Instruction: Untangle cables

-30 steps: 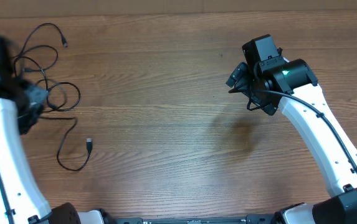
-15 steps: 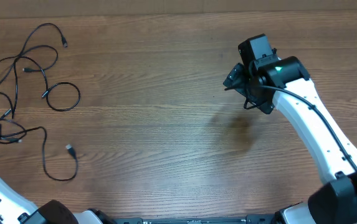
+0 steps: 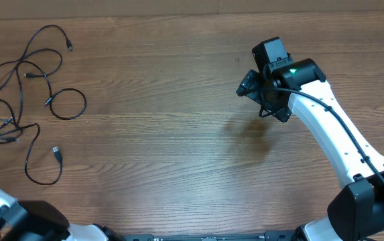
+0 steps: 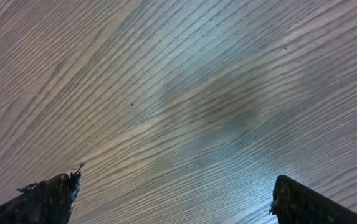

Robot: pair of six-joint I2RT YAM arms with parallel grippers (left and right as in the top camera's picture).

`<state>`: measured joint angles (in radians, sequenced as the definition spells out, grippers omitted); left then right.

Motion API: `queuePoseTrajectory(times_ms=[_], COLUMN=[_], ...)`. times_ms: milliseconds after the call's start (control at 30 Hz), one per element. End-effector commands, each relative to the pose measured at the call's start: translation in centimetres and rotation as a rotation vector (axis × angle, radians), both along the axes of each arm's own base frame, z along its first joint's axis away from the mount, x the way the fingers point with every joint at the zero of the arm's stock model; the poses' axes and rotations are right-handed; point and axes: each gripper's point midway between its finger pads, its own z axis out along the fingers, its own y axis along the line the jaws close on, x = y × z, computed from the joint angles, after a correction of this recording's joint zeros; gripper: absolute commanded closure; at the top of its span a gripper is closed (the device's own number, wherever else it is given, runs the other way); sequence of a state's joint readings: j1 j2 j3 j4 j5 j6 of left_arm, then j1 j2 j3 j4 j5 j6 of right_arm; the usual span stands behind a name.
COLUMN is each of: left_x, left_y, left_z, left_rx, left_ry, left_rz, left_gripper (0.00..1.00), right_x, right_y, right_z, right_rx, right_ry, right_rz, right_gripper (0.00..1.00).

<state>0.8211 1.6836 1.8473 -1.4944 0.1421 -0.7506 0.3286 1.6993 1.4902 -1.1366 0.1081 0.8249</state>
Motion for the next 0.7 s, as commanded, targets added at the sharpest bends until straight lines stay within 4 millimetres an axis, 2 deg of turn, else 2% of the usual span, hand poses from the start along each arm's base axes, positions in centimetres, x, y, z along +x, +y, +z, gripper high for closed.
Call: queuePoseTrajectory(times_ms=[0, 167, 433, 533, 667], left_x=[-0.2, -2.2, -7.7, -8.1, -7.1], left_y=[0.1, 1.3, 5.1, 5.3, 5.2], left_z=[-1.6, -2.9, -3.2, -3.4, -4.2], left_rx=[-0.092, -0.151, -0.134, -0.149, -0.174], left_ry=[0.025, 0.076, 0.125, 0.117, 0.075], left_rz=[0.065, 0.157, 0.39, 0.4, 0.387], left_gripper=[0.96, 0.96, 0.96, 0.96, 0.96], right_x=[0.2, 0.3, 0.4, 0.5, 0.5], right_y=[-0.1, 0.0, 0.0, 0.1, 0.7], right_z=[-0.1, -0.1, -0.1, -0.1, 0.0], right_rx=[-0.005, -0.005, -0.004, 0.002, 0.033], right_ry=[-0.002, -0.005, -0.007, -0.011, -0.012], right_rz=[0.009, 0.012, 0.012, 0.013, 0.031], right_gripper=[0.0, 0.0, 0.0, 0.0, 0.0])
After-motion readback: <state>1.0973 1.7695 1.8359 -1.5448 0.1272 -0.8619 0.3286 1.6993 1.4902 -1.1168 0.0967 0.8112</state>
